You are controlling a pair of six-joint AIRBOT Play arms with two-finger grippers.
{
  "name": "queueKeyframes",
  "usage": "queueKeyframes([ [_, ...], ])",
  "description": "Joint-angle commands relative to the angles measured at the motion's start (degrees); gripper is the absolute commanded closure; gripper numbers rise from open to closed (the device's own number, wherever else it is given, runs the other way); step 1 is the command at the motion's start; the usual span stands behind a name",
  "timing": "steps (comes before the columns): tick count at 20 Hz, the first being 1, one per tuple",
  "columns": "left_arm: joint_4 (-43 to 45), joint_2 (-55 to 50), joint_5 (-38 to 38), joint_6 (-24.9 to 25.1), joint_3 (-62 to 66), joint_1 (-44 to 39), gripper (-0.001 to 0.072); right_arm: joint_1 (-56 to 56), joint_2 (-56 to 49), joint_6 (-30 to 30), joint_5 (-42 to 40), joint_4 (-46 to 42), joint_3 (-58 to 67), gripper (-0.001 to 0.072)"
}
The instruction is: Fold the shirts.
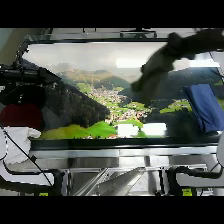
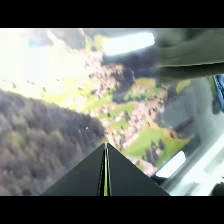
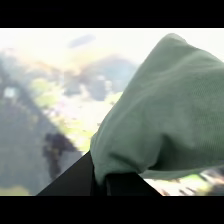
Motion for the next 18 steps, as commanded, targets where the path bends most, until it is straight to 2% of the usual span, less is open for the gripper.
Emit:
queueKeyframes([
  [1, 0.02, -0.04, -2.99, -1.64, -0.02, 0.04, 0.0690, -11.74, 7.80, 2.36, 7.10, -4.81, -1.95, 0.0697],
  [5, 0.00, -0.04, -3.41, -3.02, -0.02, 0.04, 0.0691, -24.92, 7.30, -0.76, 3.82, -4.74, -1.95, 0.0696],
  [7, 0.00, -0.04, -3.19, -3.02, -0.02, 0.04, 0.0690, -29.53, 3.23, -5.92, -3.37, -3.67, -1.95, 0.0696],
  [9, 0.00, -0.04, -2.05, -3.02, -0.02, 0.04, 0.0690, -33.16, -0.57, -12.85, -13.25, 3.56, -1.60, 0.0696],
  [10, 0.00, -0.02, -1.57, -3.02, -0.02, 0.04, 0.0691, -35.12, -2.08, -17.14, -17.73, 11.56, -0.44, 0.0696],
  [12, 0.00, -0.04, -0.28, -3.02, -0.02, 0.04, 0.0691, -38.36, -4.07, -20.92, -24.17, 22.71, 2.19, 0.0696],
  [13, 0.00, -0.04, 0.59, -3.02, -0.02, 0.04, 0.0691, -39.87, -4.35, -21.03, -25.14, 23.19, 2.64, 0.0696],
  [15, 0.04, -0.04, 1.49, -3.02, -0.02, 0.02, 0.0690, -42.75, -5.05, -19.56, -20.15, 19.43, 2.40, 0.0695],
  [18, 0.09, -0.04, 1.95, -2.99, -0.02, -1.16, 0.0691, -46.42, -7.85, -13.55, -5.18, 13.20, -1.75, 0.0696],
])
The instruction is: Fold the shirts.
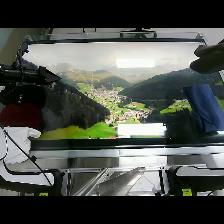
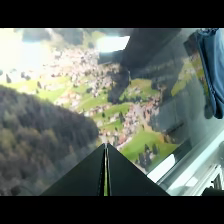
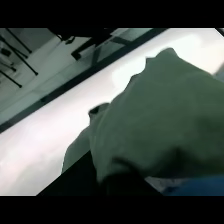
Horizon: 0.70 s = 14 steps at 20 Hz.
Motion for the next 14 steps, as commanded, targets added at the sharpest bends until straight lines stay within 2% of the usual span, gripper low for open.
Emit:
queueKeyframes([
  [1, 0.07, -0.02, 1.03, -0.02, -0.02, -1.16, 0.0690, -4.52, -2.40, 4.44, 13.90, -4.59, -5.70, 0.0696],
  [3, 0.09, -0.02, 0.87, 0.00, -0.02, -2.62, 0.0690, -5.99, -1.77, 8.20, 21.38, -10.25, -13.46, 0.0696],
  [6, 0.11, -0.04, 0.00, 0.02, -0.02, -4.55, 0.0691, -7.61, -1.25, 15.21, 31.98, -23.32, -25.81, 0.0695],
  [9, 0.13, -0.04, -1.27, 0.04, -0.02, -5.81, 0.0690, -7.69, -1.09, 15.76, 29.68, -32.57, -34.38, 0.0695],
  [12, 0.09, -0.04, -1.53, 0.11, -0.02, -6.14, 0.0690, -7.67, -1.14, 14.47, 22.64, -32.89, -36.30, 0.0693],
  [13, 0.11, -0.04, -1.53, 0.11, -0.02, -6.12, 0.0690, -7.63, -1.01, 13.99, 20.79, -32.87, -36.28, 0.0674],
  [14, 0.13, -0.04, -1.55, 0.11, -0.02, -6.12, 0.0690, -7.61, -1.01, 13.38, 20.15, -32.87, -36.28, 0.0480],
])
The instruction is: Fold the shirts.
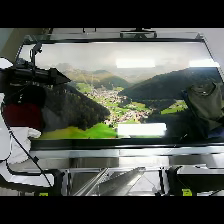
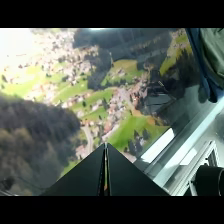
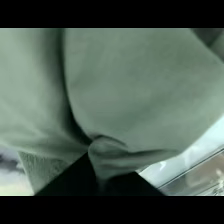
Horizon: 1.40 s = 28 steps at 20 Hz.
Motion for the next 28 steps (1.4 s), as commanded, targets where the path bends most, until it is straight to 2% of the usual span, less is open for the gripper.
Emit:
queueKeyframes([
  [1, -0.02, -0.04, -0.39, 0.11, -0.02, -0.28, 0.0691, -0.09, 0.07, -0.90, -3.58, -2.84, -1.95, 0.0093],
  [2, -0.04, -0.04, -0.33, 0.13, -0.02, -0.28, 0.0691, -0.07, 0.13, -1.81, -3.32, -2.78, -1.92, 0.0010],
  [8, -0.13, 0.00, 0.87, 0.15, 0.00, -0.28, 0.0691, 1.31, 0.90, -0.57, 5.68, -2.54, 1.33, 0.0010],
  [11, -0.20, 0.02, 0.68, 0.13, 0.04, -0.28, 0.0691, 3.02, 2.93, 1.40, 8.07, 3.63, 3.28, 0.0033],
  [12, -0.24, 0.02, 0.63, 0.13, 0.04, -0.28, 0.0691, 4.26, 4.02, 2.27, 7.67, 6.82, 3.30, 0.0238],
  [13, -0.13, 0.31, 0.52, 0.13, 0.02, -0.28, 0.0693, 5.81, 5.05, 2.34, 6.99, 9.90, 3.30, 0.0585],
  [14, -0.13, 0.87, 0.04, 0.09, 0.02, -0.28, 0.0693, 7.61, 5.97, 2.21, 5.99, 12.02, 3.30, 0.0689],
  [17, 0.00, 4.13, -1.29, 0.09, -0.13, -0.28, 0.0700, 16.65, 9.92, -2.03, 1.07, 18.03, 2.19, 0.0696],
  [19, -0.09, 7.82, -1.20, 0.11, -3.13, -0.31, 0.0700, 25.75, 14.95, -2.97, -6.08, 19.96, -2.80, 0.0697],
  [23, -0.09, 18.69, -2.75, 0.13, -20.02, -0.48, 0.0699, 46.31, 25.94, -5.22, -17.66, 22.86, -20.35, 0.0697],
  [25, -0.04, 25.05, -0.42, 0.61, -30.36, -1.27, 0.0699, 55.69, 30.42, -5.22, -21.99, 22.86, -28.83, 0.0697],
  [28, 0.00, 32.24, 2.05, 1.09, -43.12, -3.96, 0.0699, 64.22, 33.22, -5.70, -22.56, 22.86, -35.60, 0.0697],
])
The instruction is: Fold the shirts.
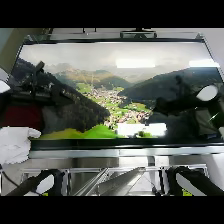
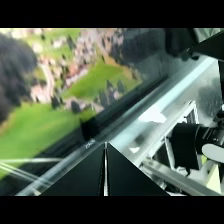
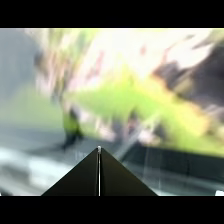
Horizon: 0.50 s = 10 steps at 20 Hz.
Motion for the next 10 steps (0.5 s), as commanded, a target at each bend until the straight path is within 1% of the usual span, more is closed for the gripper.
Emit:
queueKeyframes([
  [1, 0.02, 8.57, 3.63, 0.68, -14.21, -2.75, 0.0699, 10.34, 3.74, -1.25, -4.35, 0.81, -8.02, 0.0697],
  [4, -0.02, 11.58, 5.90, 0.63, -18.32, -4.13, 0.0698, 10.38, 3.61, -1.22, -7.15, 1.25, -8.02, 0.0696],
  [10, -0.04, 14.10, 6.16, 0.68, -19.82, -4.17, 0.0698, 10.38, 3.61, -1.22, -7.08, 1.22, -8.04, 0.0696],
])
